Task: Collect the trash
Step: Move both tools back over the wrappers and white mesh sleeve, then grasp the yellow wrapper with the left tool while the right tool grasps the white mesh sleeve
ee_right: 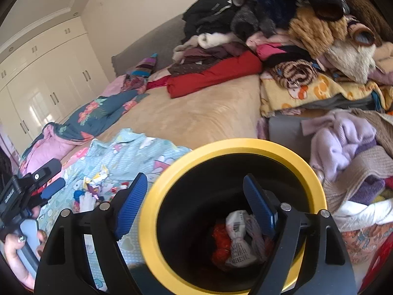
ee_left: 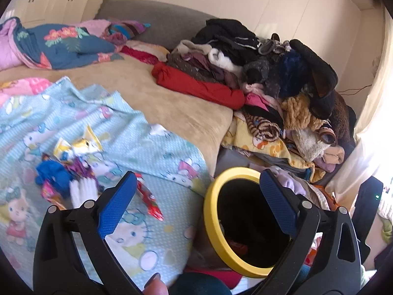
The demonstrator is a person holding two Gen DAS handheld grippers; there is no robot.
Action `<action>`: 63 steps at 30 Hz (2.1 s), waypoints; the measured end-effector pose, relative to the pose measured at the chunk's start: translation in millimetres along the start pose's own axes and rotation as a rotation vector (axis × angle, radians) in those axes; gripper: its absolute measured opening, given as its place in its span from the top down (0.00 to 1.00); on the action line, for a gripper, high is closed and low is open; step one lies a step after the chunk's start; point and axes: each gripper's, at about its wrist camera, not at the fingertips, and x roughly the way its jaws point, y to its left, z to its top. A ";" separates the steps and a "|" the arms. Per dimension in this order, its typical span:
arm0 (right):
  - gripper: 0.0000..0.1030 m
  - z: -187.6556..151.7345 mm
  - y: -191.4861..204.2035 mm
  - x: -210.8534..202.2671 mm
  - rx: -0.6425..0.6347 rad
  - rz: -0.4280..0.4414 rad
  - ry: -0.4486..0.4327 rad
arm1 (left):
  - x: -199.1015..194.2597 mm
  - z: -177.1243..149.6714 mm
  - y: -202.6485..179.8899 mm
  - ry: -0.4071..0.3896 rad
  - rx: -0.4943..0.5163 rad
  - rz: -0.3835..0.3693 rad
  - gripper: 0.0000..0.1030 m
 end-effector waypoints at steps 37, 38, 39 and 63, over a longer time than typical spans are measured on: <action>0.24 -75.1 197.6 56.3 -0.386 0.287 0.177 | -33.7 19.8 144.4 -0.094 -0.182 0.219 0.11; 0.24 -77.3 200.6 58.4 -0.393 0.289 0.182 | -32.8 19.9 147.9 -0.089 -0.180 0.225 0.11; 0.24 -79.7 203.6 60.7 -0.402 0.290 0.191 | -31.2 20.2 152.3 -0.080 -0.177 0.231 0.11; 0.73 -117.7 230.5 137.5 -0.463 0.246 0.442 | 84.6 32.7 211.8 0.265 -0.087 0.227 0.58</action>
